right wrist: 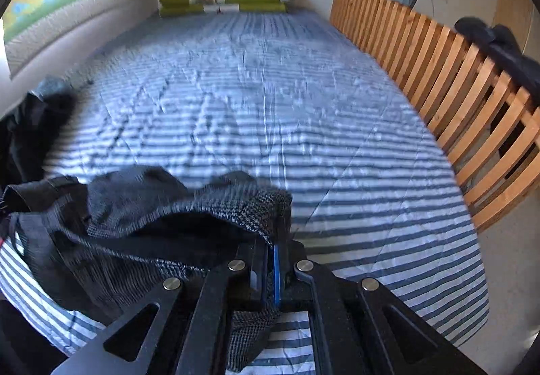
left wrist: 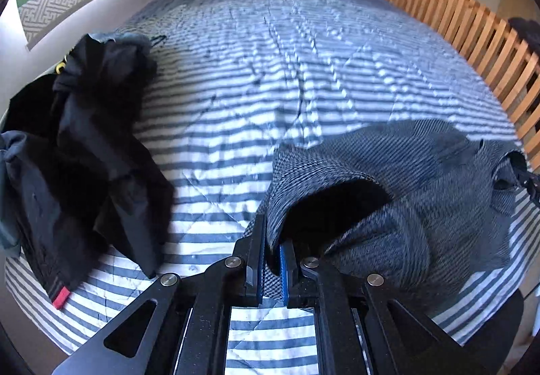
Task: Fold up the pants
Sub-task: 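Grasp the shorts waistband with the left gripper while the right gripper holds another edge, then lift the shorts by the waistband with both grippers and shake them out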
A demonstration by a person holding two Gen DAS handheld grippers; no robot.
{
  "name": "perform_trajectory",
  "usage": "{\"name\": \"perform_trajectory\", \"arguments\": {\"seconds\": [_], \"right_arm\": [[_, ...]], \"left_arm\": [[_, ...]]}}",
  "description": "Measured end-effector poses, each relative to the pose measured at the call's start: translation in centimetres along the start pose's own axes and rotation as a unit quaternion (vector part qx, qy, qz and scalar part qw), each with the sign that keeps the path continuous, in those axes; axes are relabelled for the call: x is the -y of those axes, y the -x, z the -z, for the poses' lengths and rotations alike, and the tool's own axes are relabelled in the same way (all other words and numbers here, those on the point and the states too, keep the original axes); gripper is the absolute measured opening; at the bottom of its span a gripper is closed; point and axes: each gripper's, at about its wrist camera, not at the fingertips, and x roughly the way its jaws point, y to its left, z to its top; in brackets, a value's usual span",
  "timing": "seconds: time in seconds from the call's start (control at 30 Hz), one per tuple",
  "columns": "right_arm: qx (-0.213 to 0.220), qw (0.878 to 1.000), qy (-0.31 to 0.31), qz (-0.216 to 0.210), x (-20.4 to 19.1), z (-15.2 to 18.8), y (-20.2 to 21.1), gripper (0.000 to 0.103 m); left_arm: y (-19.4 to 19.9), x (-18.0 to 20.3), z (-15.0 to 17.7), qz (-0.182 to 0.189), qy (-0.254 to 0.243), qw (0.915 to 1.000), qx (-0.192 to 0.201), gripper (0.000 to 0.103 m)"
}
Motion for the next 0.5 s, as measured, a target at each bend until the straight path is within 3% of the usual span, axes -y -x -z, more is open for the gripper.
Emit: {"name": "perform_trajectory", "arguments": {"seconds": [0.1,0.17,0.2,0.27,0.33,0.43,0.5], "right_arm": [[-0.025,0.999,0.027,-0.008,0.1,0.7,-1.6,0.003],[-0.02,0.998,0.054,-0.021,0.5,0.8,-0.3,0.011],[-0.015,0.998,0.061,-0.028,1.1,0.9,0.5,0.016],[0.001,0.997,0.065,-0.038,1.8,0.6,2.3,0.048],[0.017,0.996,0.076,-0.032,2.2,-0.1,3.5,0.059],[0.031,0.994,0.093,-0.04,2.0,-2.0,3.2,0.059],[0.022,0.99,0.116,-0.071,1.3,-3.0,2.2,0.06]], "left_arm": [[-1.2,-0.1,1.2,0.022,-0.016,0.9995,-0.02,0.012],[-0.2,-0.8,1.3,0.032,-0.017,0.9993,-0.01,0.035],[0.6,-1.5,1.1,0.041,-0.01,0.9991,0.002,0.04],[2.1,-2.2,0.6,0.05,-0.011,0.9985,0.021,0.059],[2.9,-2.2,-0.3,0.048,-0.025,0.9981,0.029,0.064],[2.8,-1.2,-1.7,0.025,-0.058,0.9975,0.032,0.065],[2.3,-0.1,-2.4,0.015,-0.086,0.9957,0.031,0.065]]}}
